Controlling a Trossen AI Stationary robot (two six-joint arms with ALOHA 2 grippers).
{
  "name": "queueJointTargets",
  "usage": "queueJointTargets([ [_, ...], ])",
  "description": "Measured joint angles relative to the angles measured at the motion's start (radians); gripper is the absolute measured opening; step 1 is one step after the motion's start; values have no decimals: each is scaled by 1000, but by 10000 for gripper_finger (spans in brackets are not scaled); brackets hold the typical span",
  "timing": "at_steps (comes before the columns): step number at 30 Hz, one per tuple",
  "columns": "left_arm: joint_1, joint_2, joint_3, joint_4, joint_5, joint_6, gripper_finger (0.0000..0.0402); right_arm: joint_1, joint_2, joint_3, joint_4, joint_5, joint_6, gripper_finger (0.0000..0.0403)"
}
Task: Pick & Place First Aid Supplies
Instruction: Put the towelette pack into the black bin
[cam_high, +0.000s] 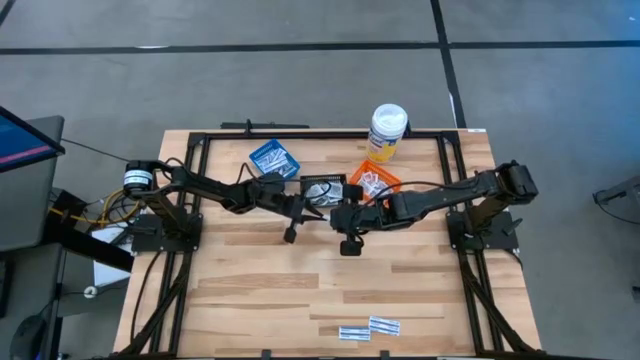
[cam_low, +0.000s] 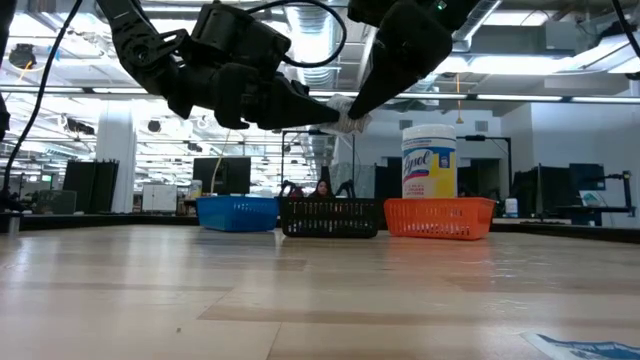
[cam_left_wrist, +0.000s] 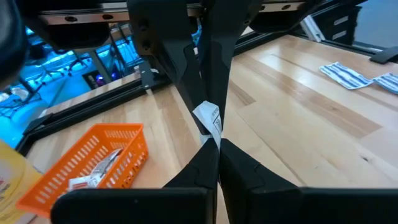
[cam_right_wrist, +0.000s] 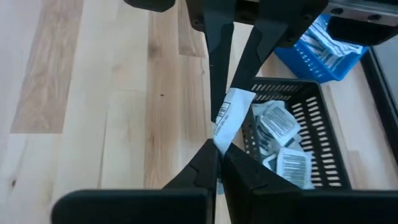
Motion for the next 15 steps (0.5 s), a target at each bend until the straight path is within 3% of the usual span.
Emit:
queueJointTargets([
  [8,-1,-1,1,-6,-36,0,6,-1,0,9,-44,-2,53,14],
  [15,0,-1,-3,-17,-29,1,7,0,-1,4,-95,2,79,70],
])
